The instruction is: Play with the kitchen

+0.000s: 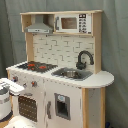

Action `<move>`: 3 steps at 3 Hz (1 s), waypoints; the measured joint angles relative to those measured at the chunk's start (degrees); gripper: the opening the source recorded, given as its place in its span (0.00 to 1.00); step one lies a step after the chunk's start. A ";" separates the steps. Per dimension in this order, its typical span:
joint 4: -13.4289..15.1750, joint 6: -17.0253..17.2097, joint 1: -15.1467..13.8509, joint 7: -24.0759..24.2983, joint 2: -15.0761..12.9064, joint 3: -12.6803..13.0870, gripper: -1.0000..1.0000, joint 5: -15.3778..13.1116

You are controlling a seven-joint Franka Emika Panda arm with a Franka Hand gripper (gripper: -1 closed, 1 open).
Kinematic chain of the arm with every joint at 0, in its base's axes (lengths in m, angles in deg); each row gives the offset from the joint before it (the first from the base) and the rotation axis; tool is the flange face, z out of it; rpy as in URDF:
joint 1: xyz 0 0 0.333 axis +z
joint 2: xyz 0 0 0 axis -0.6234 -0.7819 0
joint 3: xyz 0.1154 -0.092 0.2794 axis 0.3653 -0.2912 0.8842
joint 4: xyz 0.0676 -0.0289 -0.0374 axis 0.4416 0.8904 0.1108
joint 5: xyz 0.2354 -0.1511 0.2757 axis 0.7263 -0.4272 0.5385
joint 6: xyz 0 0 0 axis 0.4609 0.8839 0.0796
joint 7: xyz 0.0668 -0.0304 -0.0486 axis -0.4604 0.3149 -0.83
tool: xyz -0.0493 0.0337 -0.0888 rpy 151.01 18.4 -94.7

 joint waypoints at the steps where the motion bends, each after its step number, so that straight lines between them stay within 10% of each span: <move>1: -0.01 1.90 0.00 -0.05 0.00 -5.44 1.00 0.00; 3: -0.04 4.92 -0.24 -2.39 -0.01 -16.56 1.00 -0.01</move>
